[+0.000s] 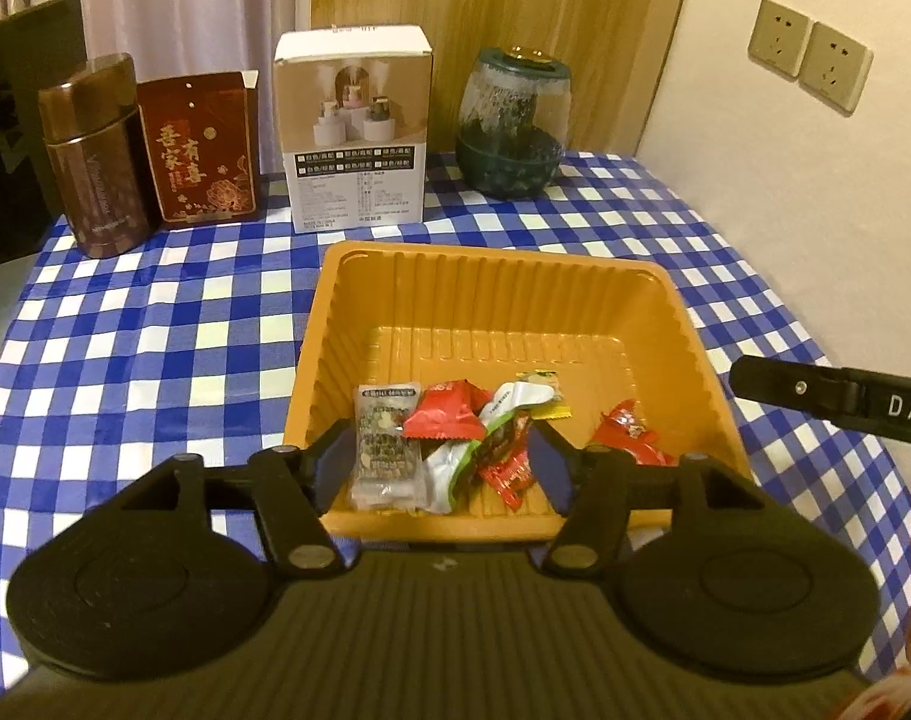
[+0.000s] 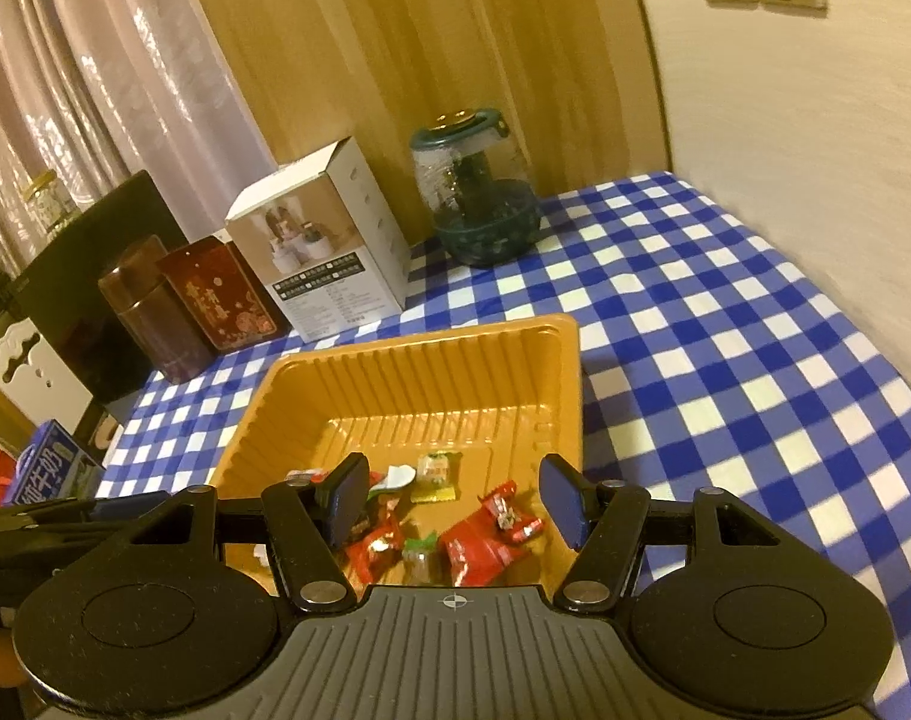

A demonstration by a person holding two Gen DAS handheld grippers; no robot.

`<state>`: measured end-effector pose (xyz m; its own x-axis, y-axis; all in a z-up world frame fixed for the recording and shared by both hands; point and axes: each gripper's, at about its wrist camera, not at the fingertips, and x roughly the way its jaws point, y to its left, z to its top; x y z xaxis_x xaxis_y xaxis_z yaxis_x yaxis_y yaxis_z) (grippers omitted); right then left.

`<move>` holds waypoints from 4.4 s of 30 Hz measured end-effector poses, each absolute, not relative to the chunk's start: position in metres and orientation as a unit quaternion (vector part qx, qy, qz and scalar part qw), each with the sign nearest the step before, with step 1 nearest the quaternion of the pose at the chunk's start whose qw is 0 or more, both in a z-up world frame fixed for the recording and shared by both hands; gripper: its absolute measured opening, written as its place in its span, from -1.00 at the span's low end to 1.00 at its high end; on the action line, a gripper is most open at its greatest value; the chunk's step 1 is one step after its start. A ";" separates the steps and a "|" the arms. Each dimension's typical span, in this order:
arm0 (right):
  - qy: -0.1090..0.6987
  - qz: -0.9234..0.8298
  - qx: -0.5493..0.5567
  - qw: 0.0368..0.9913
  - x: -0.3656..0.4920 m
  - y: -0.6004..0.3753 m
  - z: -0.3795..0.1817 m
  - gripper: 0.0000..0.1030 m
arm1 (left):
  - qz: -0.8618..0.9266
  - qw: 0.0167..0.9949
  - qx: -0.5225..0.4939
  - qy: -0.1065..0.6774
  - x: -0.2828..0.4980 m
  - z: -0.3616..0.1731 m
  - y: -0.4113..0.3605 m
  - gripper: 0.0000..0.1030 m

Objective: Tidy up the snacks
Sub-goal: 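Withdraw both grippers from the tray toward the last two snacks, then grasp the brown-red candy with the left gripper while the right gripper grasps the clear-wrapped brown cake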

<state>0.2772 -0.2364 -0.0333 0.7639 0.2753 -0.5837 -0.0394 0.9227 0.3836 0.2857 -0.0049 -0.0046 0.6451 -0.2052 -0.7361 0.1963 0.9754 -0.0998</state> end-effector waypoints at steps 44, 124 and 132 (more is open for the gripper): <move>0.383 0.080 0.175 0.903 0.104 -0.216 -0.070 0.36 | -0.039 0.919 -0.036 0.391 0.109 -0.013 0.028 0.94; 0.329 0.096 0.008 0.939 0.189 -0.181 -0.150 -0.35 | -0.162 0.897 0.027 0.410 0.215 -0.106 -0.008 0.37; 0.329 0.094 0.014 0.939 0.190 -0.182 -0.153 -0.35 | -0.180 0.896 0.043 0.405 0.224 -0.119 -0.020 0.04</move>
